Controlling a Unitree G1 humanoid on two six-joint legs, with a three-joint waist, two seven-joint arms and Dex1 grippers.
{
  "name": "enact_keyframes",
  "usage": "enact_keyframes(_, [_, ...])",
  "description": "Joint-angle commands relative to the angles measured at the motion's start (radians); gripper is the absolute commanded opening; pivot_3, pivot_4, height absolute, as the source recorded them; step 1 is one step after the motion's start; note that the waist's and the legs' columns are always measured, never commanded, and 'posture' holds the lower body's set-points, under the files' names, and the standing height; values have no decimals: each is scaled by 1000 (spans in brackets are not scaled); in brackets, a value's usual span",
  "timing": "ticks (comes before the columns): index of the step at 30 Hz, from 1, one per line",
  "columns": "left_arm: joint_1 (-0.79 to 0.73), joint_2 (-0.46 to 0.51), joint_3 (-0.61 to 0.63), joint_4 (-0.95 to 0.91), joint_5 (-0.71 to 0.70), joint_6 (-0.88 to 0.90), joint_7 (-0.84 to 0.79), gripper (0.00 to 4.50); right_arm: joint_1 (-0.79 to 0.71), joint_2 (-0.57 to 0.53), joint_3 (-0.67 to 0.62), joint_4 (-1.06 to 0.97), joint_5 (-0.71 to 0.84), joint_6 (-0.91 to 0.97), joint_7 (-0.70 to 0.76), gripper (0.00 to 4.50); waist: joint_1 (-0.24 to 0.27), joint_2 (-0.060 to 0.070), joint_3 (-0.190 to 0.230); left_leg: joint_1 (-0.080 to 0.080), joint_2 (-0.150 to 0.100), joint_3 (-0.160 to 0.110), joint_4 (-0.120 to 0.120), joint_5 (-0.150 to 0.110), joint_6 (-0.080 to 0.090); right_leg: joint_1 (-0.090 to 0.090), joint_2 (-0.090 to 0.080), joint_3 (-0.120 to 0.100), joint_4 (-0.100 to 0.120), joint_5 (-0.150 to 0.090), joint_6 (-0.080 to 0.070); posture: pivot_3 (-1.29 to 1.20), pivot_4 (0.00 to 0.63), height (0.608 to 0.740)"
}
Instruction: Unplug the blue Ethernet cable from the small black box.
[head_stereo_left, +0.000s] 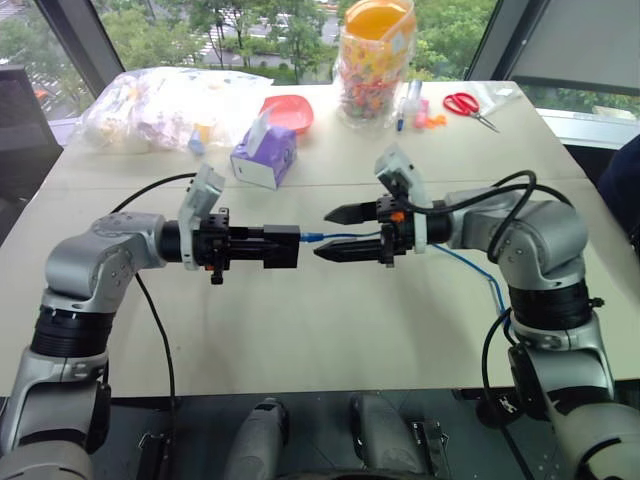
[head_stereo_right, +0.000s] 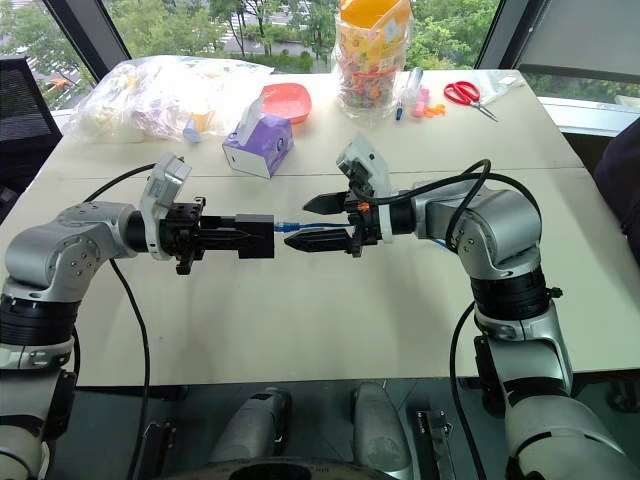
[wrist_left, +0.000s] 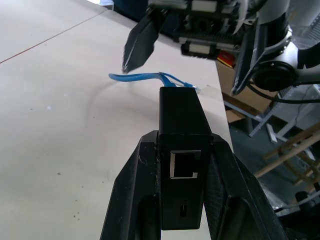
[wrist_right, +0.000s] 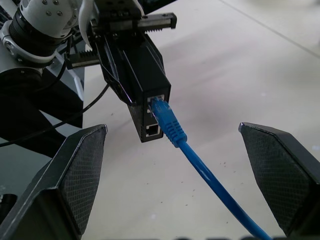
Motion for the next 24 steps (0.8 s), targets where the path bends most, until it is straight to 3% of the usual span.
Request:
enact_keyframes(1, [-15,8,18,-42,-16,-1,6,498,-27,15,-7,5,33,1,-11,3924,0,0,0,0,0,0,0,0,0,0,0,0,0,0,0,0,150,740])
enact_keyframes(3, [-14,6,20,-48,-19,3,12,498,-31,14,1,8,33,5,-18,3233,-1,0,0,0,0,0,0,0,0,0,0,0,0,0,0,0,150,740])
enact_keyframes(24, [18,-3,27,-97,-50,20,61,498,-52,39,-15,24,127,45,-64,3233,-1,0,0,0,0,0,0,0,0,0,0,0,0,0,0,0,150,740])
